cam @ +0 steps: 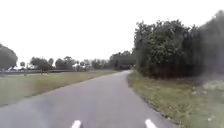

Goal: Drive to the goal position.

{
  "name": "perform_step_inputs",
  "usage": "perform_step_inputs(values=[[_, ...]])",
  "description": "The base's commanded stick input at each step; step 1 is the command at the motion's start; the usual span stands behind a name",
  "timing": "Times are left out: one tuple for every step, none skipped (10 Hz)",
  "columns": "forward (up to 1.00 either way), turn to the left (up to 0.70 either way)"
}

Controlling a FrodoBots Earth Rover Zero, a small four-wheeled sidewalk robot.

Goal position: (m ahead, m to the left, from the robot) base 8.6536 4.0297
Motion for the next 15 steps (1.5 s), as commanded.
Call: perform_step_inputs(values=[[0.85,0.0],[0.85,0.0],[0.85,0.0],[0.85,0.34],[0.85,0.34],[0.85,0.0],[0.85,0.0],[0.85,0.0],[0.85,0.0],[0.85,0.0],[0.85,0.0],[0.85,0.0],[0.85,0.0],[0.85,0.0],[0.85,0.0]])
